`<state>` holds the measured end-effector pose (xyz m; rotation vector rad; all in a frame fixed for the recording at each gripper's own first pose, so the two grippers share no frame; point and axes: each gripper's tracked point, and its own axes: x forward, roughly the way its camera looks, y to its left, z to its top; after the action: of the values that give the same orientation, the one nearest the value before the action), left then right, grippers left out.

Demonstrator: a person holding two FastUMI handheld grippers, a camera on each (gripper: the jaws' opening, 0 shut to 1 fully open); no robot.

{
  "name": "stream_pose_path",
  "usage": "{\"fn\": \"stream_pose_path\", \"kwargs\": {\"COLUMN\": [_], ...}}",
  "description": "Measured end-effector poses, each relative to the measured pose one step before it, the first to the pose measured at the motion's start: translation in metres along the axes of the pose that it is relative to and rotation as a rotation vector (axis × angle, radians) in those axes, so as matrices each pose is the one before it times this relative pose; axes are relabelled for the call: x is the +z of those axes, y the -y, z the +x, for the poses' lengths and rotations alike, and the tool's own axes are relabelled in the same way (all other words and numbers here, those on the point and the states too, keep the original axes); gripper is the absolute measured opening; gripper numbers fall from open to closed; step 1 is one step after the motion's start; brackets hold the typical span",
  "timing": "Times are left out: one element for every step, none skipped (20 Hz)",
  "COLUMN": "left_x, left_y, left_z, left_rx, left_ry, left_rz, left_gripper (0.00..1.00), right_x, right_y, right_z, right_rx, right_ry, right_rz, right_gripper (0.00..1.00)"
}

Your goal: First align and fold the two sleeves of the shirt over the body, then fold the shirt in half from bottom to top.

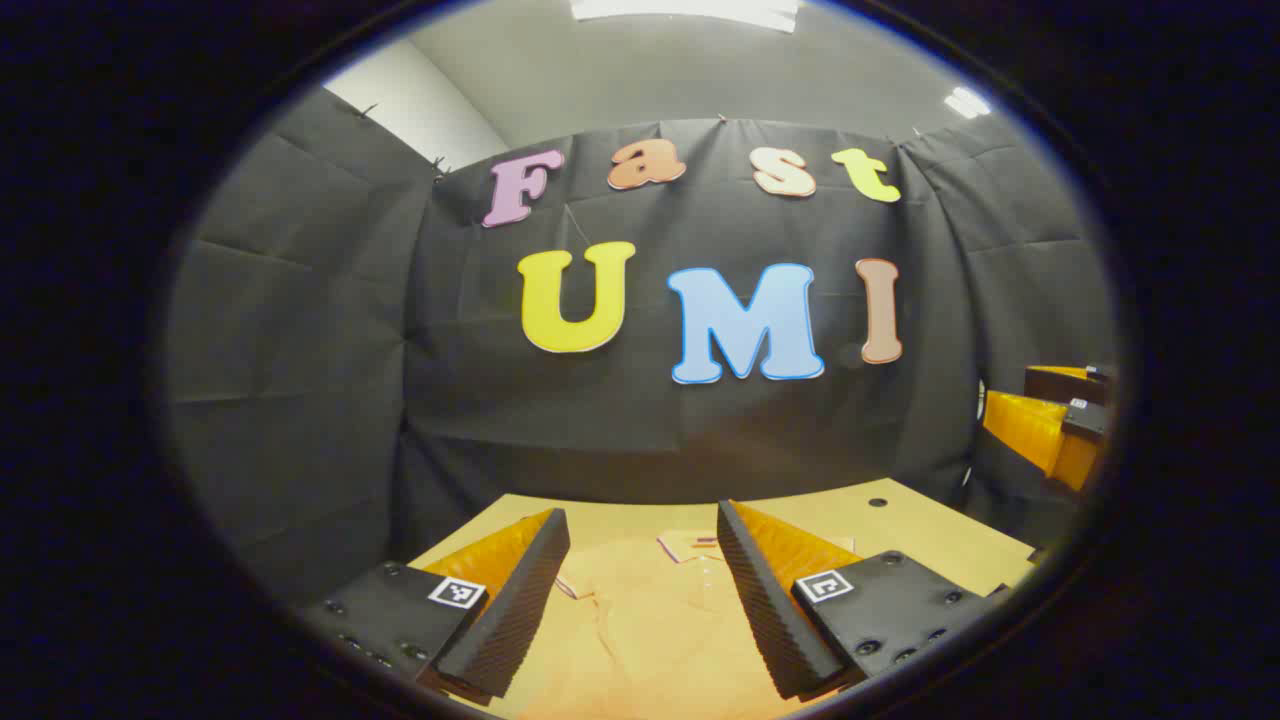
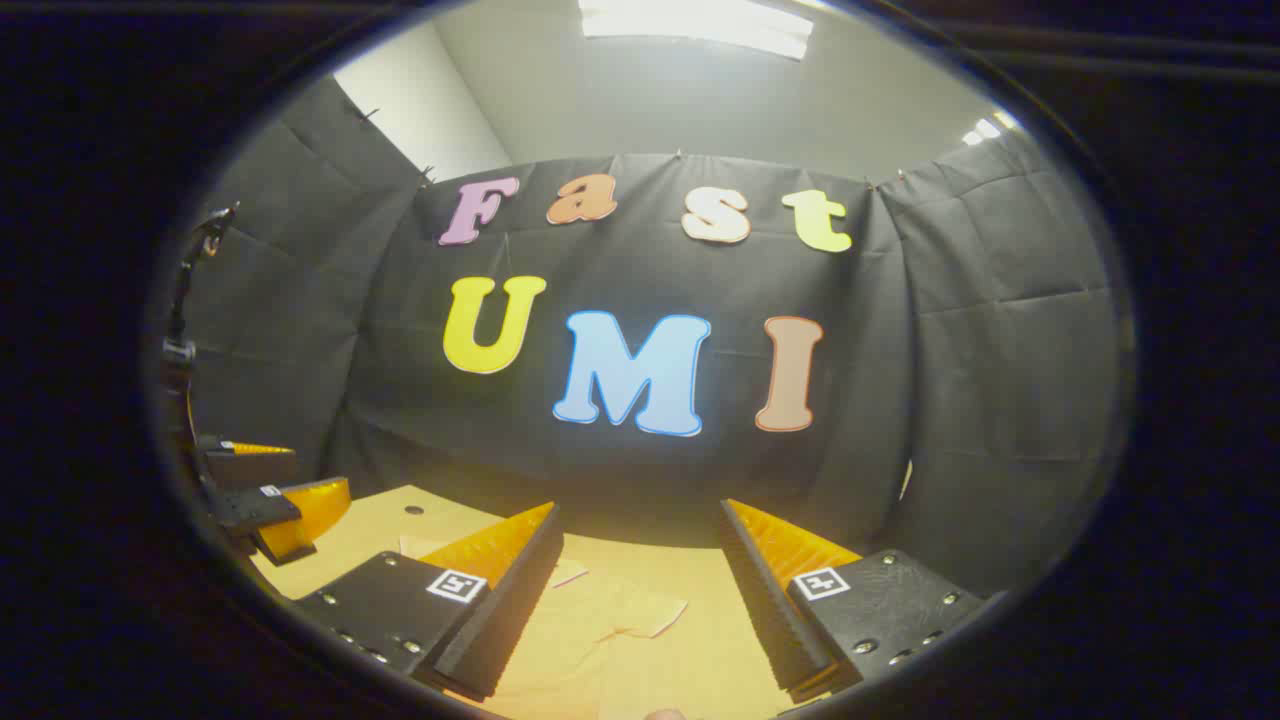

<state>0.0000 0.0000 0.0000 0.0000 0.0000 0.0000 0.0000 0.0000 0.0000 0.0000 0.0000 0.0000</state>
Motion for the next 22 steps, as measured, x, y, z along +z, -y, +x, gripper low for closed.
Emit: {"fn": "stream_pose_path", "kwargs": {"left_x": [0.00240,0.00411,0.00306,-0.00002,-0.00059,-0.00168,-0.00110,-0.00191,-0.00166,0.00110,0.00351,0.00109,-0.00172,-0.00117,0.00359,0.00281,-0.00232,-0.00207,-0.00189,-0.00120,-0.00513,-0.00236], "left_y": [-0.00779,-0.00850,-0.00778,-0.00310,-0.00072,0.00222,0.00044,0.00192,0.00023,0.00188,0.00248,0.00370,0.00423,0.00206,0.00144,0.00173,-0.00027,-0.00013,-0.00051,-0.00018,0.00085,0.00070], "left_z": [0.00638,0.00658,0.00566,0.00723,0.00872,0.00740,0.00807,0.00622,0.00611,0.00555,0.00548,0.00585,0.00504,0.00515,0.00677,0.00584,0.00668,0.00494,0.00409,0.00533,0.00493,0.00419], "left_rx": [0.01176,0.01455,0.01626,0.01178,0.00313,-0.00069,0.00196,0.00351,0.01023,0.00316,0.00445,-0.00676,-0.01008,-0.00565,-0.01031,-0.00881,-0.00720,-0.00732,-0.00381,-0.00357,-0.00873,-0.00247], "left_ry": [0.00216,0.00368,0.00884,0.00137,-0.00334,-0.00201,-0.00396,-0.00184,0.00261,0.01000,0.01230,0.00937,-0.00367,-0.00233,0.01342,0.00609,-0.00714,-0.00766,-0.00263,-0.00694,-0.01150,-0.00846], "left_rz": [-0.01107,-0.00979,-0.00021,0.00620,0.00543,-0.00117,-0.00848,-0.01330,-0.01584,-0.01396,-0.00841,-0.00472,-0.00087,-0.00096,-0.00232,-0.00032,0.00256,0.00370,0.00433,0.00240,0.00363,0.00482], "left_gripper": [0.97,0.97,0.97,0.97,0.97,0.97,0.97,0.97,0.97,0.97,0.97,0.97,0.97,0.98,0.98,0.97,0.97,0.97,0.97,0.97,0.97,0.98], "right_x": [-0.00379,-0.00083,-0.00272,-0.00173,-0.00419,-0.00080,-0.00160,-0.00226,-0.00573,-0.00554,-0.00441,-0.00168,-0.00633,-0.00507,-0.00202,-0.00030,-0.00564,-0.00389,-0.00405,-0.00329,-0.00518,-0.00441], "right_y": [-0.00491,-0.00541,-0.00452,-0.00263,0.00155,0.00177,0.00296,0.00442,0.00121,-0.00110,0.00142,0.00158,0.00073,0.00028,0.00080,0.00436,0.00355,-0.00056,-0.00026,0.00263,0.00380,0.00222], "right_z": [0.00502,0.00489,0.00799,0.00735,0.00679,0.00658,0.00689,0.00642,0.00691,0.00520,0.00536,0.00572,0.00637,0.00385,0.00378,0.00482,0.00505,0.00493,0.00560,0.00573,0.00541,0.00591], "right_rx": [0.00525,0.01296,0.01245,0.00790,0.00296,-0.00023,-0.00599,-0.01065,0.00055,0.01061,0.00331,-0.00395,-0.00256,-0.00118,-0.00390,-0.01863,-0.01523,-0.00323,-0.00070,-0.01118,-0.01535,-0.01134], "right_ry": [-0.01118,-0.00318,-0.00569,-0.01177,-0.01392,-0.00432,0.00201,0.00227,-0.00764,-0.01156,-0.00354,0.00209,-0.01777,-0.01885,-0.00429,-0.00295,-0.01290,-0.01645,-0.00951,-0.01081,-0.01333,-0.01331], "right_rz": [-0.00469,0.00554,0.00975,0.00709,0.00354,-0.00379,-0.00976,-0.01404,-0.00937,-0.00474,0.00283,0.00577,0.00100,-0.00084,-0.00149,0.00176,0.00272,0.00420,0.00774,0.00881,0.01127,0.01360], "right_gripper": [0.95,0.96,0.96,0.96,0.96,0.96,0.96,0.95,0.95,0.96,0.96,0.96,0.96,0.95,0.96,0.96,0.96,0.96,0.96,0.96,0.97,0.96]}}
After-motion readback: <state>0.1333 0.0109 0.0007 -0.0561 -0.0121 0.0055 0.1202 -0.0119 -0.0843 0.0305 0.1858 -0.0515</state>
